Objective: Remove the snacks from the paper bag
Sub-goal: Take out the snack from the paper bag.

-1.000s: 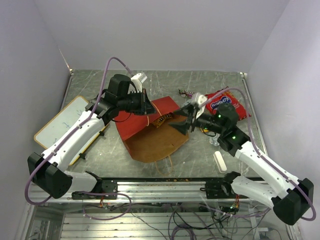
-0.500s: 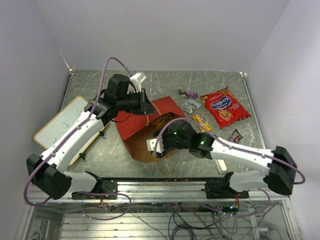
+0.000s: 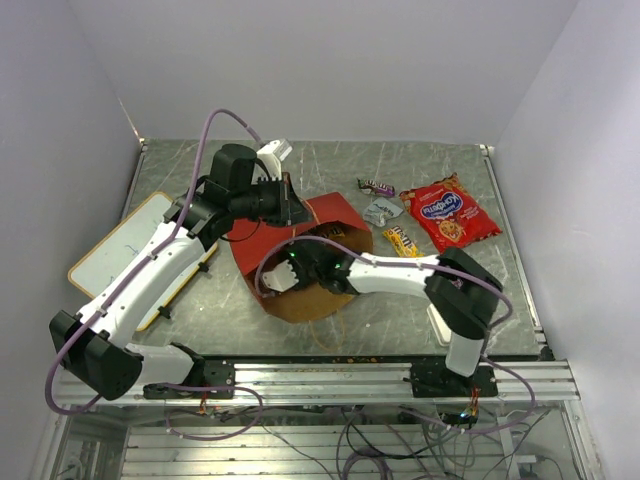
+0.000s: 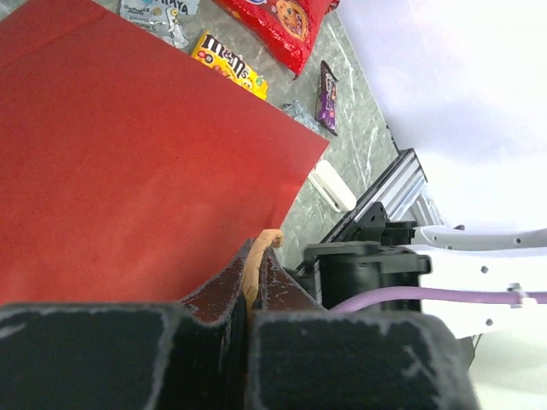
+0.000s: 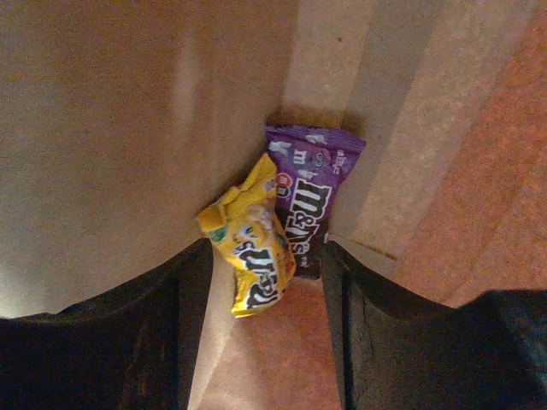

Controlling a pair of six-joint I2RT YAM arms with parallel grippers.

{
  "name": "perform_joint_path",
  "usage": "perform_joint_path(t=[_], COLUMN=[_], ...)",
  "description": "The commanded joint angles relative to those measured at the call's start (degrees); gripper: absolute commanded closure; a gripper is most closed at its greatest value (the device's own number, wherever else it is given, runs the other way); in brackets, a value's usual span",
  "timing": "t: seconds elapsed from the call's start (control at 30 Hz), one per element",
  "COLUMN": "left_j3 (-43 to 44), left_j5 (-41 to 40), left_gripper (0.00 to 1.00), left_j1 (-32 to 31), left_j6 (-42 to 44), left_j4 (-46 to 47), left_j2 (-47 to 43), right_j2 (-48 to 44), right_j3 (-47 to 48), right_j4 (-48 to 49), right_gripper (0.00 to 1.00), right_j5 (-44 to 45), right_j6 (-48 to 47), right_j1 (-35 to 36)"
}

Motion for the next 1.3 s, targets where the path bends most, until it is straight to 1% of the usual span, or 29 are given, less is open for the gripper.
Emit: perform_joint_path(t=[0.0, 0.17, 0.3, 0.43, 0.5, 0.57, 0.73, 0.87, 0.97, 1.07, 1.27], left_j3=[3.11, 3.66, 3.45, 4.48, 4.9, 4.59, 4.55, 4.5, 4.11, 4.09, 5.06], left_j5=[1.59, 2.77, 2.23, 1.5, 1.73, 1.87, 1.13, 0.85, -0.22, 0.8, 1.81], left_gripper=[0.93, 0.93, 0.93, 0.93, 0.93, 0.93, 0.93, 0.93, 0.93, 0.93, 0.93], left_j1=[0.33, 0.36, 0.37, 0.31, 0.34, 0.37, 0.34, 0.33, 0.46, 0.61, 0.84], left_j6=[2.56, 2.9, 3.39, 3.93, 4.17, 4.31, 4.34, 4.32, 4.44, 4.02, 3.35], left_j4=[-1.85, -2.82, -3.34, -3.86, -4.41, -4.39, -5.0, -4.65, -4.45, -3.59, -2.78], left_j2=[-0.28, 0.59, -0.42, -0.14, 0.27, 0.14, -0.37, 0.13, 0.7, 1.46, 3.31], right_j2=[6.4, 11.65, 13.29, 15.11, 15.58, 15.98, 14.86, 9.87, 5.68, 0.57, -13.13], right_j3=[5.73, 9.71, 10.85, 10.23, 9.85, 9.99, 10.25, 8.09, 5.55, 2.43, -5.78], right_j4=[0.07, -2.41, -3.41, -3.1, -2.91, -3.0, -3.95, -3.57, -4.13, -4.9, -4.49], right_gripper=[0.47, 0.46, 0.43, 0.42, 0.44, 0.5, 0.84, 0.99, 1.0, 1.0, 1.0], right_j5=[8.26, 8.27, 6.16, 4.04, 3.25, 2.38, 1.62, -2.76, -6.29, -9.99, -20.84], right_j6=[-3.05, -2.85, -0.74, 0.64, 0.79, 1.71, 4.84, 7.3, 8.23, 9.17, 9.25], right_j1=[-1.59, -3.51, -5.1, -6.66, -7.35, -8.07, -8.22, -7.78, -7.23, -6.74, -6.18])
